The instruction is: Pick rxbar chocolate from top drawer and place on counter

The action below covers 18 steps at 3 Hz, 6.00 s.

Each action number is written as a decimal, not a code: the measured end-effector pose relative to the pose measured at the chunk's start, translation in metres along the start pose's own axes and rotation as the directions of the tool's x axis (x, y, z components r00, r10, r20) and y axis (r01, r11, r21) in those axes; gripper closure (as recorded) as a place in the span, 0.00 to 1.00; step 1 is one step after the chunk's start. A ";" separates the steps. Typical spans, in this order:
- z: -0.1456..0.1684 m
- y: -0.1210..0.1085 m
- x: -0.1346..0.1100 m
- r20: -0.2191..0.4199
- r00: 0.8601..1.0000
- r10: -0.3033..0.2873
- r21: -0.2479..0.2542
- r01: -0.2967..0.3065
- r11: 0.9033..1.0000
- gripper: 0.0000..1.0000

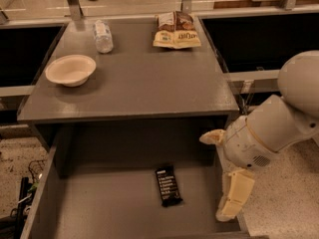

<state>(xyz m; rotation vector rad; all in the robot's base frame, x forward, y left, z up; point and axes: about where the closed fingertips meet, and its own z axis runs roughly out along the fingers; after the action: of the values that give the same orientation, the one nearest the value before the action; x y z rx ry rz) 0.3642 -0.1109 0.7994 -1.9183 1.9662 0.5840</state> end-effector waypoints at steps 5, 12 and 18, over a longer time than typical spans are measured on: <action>0.096 -0.027 -0.036 -0.012 0.997 -0.075 -0.077 0.073 0.994 0.00; 0.151 -0.043 -0.019 -0.105 0.993 -0.056 -0.052 0.051 0.997 0.00; 0.204 -0.066 0.007 -0.063 0.996 -0.064 -0.041 0.061 0.997 0.00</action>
Offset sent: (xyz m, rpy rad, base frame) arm -0.0049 0.0485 -0.0408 0.0459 0.0640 0.0983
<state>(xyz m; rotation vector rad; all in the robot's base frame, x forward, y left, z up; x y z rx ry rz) 0.4204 -0.0137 0.6163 -2.0387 1.9393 0.5545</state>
